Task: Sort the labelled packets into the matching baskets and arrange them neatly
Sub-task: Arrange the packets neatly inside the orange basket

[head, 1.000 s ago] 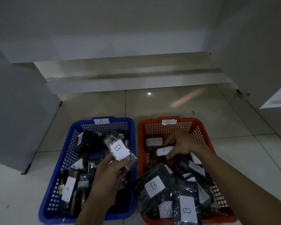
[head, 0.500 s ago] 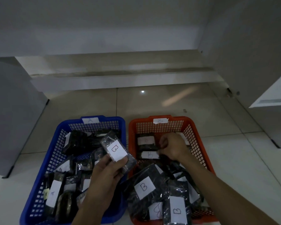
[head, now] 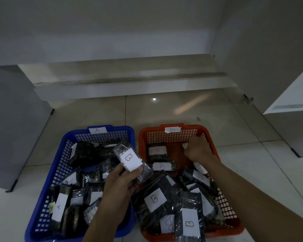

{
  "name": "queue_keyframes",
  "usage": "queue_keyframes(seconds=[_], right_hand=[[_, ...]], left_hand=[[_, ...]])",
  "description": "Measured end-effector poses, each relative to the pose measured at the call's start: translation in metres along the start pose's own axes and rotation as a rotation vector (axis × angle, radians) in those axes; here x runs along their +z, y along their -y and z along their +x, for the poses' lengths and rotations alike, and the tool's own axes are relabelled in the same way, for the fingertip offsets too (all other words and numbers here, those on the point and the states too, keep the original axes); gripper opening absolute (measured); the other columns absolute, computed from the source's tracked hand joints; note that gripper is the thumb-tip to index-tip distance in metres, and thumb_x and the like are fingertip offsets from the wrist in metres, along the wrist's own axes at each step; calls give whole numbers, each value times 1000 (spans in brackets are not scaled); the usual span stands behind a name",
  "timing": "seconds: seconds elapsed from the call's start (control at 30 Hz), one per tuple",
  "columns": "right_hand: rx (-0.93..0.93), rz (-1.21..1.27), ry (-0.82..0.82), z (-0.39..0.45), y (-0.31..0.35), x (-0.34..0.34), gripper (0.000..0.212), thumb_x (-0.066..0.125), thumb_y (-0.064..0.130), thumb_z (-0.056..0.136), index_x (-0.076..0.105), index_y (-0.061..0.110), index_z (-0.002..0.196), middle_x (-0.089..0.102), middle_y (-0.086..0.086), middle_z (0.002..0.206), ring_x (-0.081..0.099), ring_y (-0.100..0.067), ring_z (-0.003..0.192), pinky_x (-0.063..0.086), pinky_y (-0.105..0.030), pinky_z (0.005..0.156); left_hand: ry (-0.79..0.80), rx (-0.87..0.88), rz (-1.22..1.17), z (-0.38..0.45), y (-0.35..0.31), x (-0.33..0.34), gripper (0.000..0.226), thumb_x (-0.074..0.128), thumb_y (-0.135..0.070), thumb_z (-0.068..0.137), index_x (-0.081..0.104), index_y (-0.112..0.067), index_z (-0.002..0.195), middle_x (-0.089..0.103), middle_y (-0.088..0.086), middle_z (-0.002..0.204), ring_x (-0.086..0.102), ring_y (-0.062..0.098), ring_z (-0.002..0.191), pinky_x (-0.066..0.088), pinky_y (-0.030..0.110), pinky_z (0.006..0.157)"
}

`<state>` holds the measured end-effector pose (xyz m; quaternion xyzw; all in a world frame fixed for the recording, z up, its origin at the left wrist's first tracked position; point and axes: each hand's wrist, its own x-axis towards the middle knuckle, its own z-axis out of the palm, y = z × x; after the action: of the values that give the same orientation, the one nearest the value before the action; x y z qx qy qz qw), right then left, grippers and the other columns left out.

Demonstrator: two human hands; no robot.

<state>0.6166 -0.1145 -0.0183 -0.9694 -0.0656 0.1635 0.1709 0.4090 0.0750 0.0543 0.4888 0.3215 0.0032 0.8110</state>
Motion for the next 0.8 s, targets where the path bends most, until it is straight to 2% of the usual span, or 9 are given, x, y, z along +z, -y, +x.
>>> queue_keyframes(seconds=[0.07, 0.13, 0.2, 0.27, 0.4, 0.47, 0.67, 0.73, 0.8], right_hand=[[27, 58, 42, 3, 2, -1, 16, 66, 16, 90, 54, 12, 79, 63, -4, 84, 62, -20, 82, 47, -26, 66], [63, 190, 45, 8, 0, -2, 20, 69, 14, 87, 51, 12, 94, 60, -1, 90, 61, -20, 92, 48, -26, 73], [128, 476, 28, 12, -3, -4, 42, 77, 10, 81, 50, 11, 114, 63, -3, 104, 63, -21, 98, 53, -28, 73], [221, 882, 62, 11, -2, -3, 51, 78, 3, 81, 54, 13, 125, 68, -9, 112, 69, -26, 98, 60, -34, 64], [347, 1205, 100, 6, -1, 5, 18, 66, 5, 94, 62, 11, 110, 71, -10, 106, 67, -23, 95, 57, -35, 70], [379, 1310, 46, 10, -2, 13, 14, 65, 1, 93, 63, 11, 104, 69, -8, 105, 65, -22, 98, 56, -31, 69], [415, 1330, -164, 22, 3, 34, 12, 67, 0, 92, 65, 5, 104, 65, -9, 106, 62, -25, 100, 59, -42, 85], [390, 1233, -210, 23, 1, 39, 17, 68, 4, 93, 66, 4, 109, 66, -3, 95, 63, -23, 94, 60, -42, 85], [310, 941, -275, 24, -4, 42, 13, 69, 13, 94, 70, 2, 100, 69, -3, 86, 66, -20, 80, 59, -36, 76]], left_hand=[[0, 3, 1, -1, -1, -2, 36, 65, -2, 84, 65, -10, 119, 74, 10, 109, 71, 26, 101, 52, 41, 90], [-4, 2, -3, 0, -2, -4, 36, 65, -2, 84, 65, -11, 119, 75, 10, 109, 72, 26, 101, 52, 41, 90], [-12, 1, -18, 1, -2, -7, 37, 66, -2, 83, 65, -11, 119, 74, 10, 109, 72, 26, 101, 51, 42, 92], [-21, 2, -32, 3, -3, -8, 38, 66, -1, 82, 65, -9, 119, 74, 11, 109, 71, 26, 102, 50, 44, 96], [-23, 1, -39, 5, -1, -8, 35, 64, 1, 85, 65, -8, 119, 74, 11, 109, 71, 26, 103, 50, 43, 98], [-18, -2, -40, 6, 0, -8, 35, 63, 1, 85, 65, -9, 119, 74, 10, 110, 71, 25, 103, 50, 42, 96], [-20, -10, -54, 11, 2, -9, 36, 64, 1, 85, 65, -10, 119, 74, 10, 110, 72, 25, 101, 51, 38, 88], [-22, -8, -62, 12, 2, -10, 37, 65, 1, 83, 65, -9, 119, 74, 11, 110, 71, 25, 101, 51, 38, 87], [-23, -8, -70, 12, 2, -11, 37, 65, 1, 82, 65, -9, 118, 74, 11, 109, 72, 25, 101, 51, 38, 87]])
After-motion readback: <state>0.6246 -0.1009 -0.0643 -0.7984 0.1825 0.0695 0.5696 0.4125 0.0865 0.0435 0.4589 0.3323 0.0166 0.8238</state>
